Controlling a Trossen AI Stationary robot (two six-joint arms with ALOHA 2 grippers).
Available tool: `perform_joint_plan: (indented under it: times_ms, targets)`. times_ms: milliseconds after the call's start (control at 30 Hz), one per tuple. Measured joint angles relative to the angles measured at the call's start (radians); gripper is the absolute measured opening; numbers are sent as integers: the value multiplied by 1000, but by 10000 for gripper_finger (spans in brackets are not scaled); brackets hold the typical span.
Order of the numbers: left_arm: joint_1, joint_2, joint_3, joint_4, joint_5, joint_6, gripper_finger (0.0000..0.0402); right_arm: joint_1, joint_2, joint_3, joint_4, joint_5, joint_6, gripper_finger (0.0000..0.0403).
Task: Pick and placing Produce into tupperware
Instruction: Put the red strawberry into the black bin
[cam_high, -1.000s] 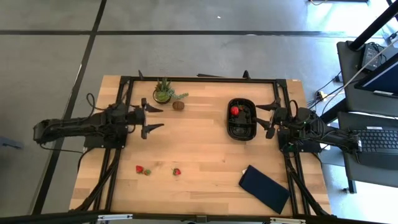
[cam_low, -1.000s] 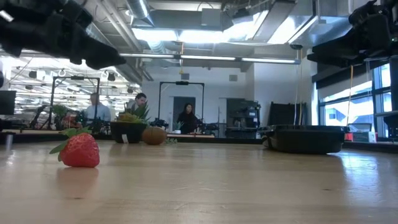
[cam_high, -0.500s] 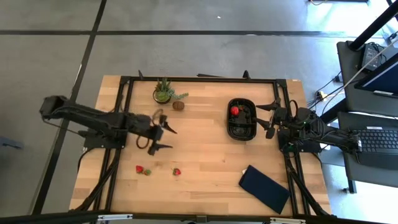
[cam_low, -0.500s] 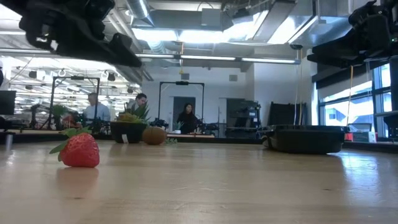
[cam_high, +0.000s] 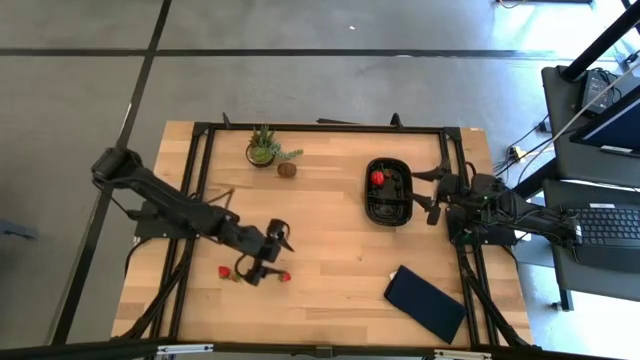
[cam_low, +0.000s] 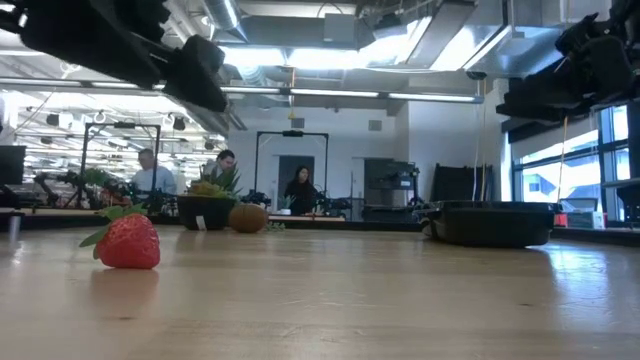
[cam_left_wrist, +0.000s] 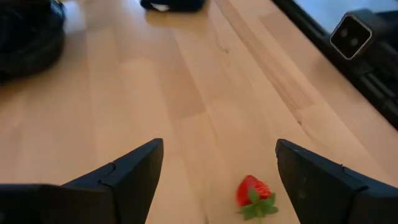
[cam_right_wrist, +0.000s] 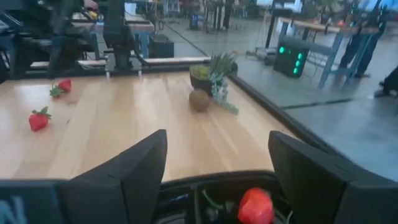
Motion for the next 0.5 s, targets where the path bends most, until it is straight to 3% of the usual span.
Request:
perform_joint_plan:
  times_ms: [500]
  targets:
    - [-47,217,64,-33,-1,-141,302,0,0,0,-24,-1,62,282]
